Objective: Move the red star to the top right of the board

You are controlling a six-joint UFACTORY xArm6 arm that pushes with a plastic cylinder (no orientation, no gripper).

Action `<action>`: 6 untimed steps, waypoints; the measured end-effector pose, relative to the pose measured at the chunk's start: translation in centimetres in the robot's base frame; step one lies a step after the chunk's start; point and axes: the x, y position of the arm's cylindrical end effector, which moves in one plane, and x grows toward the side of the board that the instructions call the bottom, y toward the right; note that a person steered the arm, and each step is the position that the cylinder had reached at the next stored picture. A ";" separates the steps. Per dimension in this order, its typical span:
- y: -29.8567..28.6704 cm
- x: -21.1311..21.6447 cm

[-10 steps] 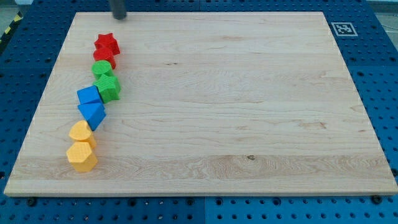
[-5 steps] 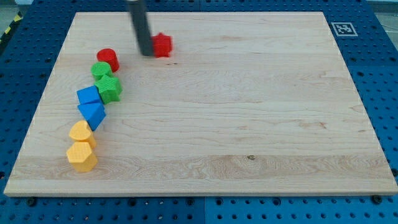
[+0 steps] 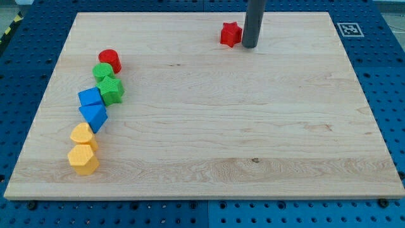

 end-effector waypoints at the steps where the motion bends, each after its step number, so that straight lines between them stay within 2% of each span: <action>1: -3.8 1.2; 2: -5.9 -1.6; 4: 1.1 -3.2; 5: 1.1 -3.2; 6: -3.8 -3.5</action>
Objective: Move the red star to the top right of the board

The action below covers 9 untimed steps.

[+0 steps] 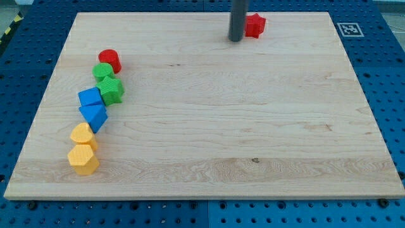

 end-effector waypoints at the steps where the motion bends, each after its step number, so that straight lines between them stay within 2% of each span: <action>1: 0.5 -2.6; 3: 12.4 -3.2; 4: 13.6 -2.8; 5: 13.3 0.4; 6: 14.9 1.3; 9: 18.7 0.1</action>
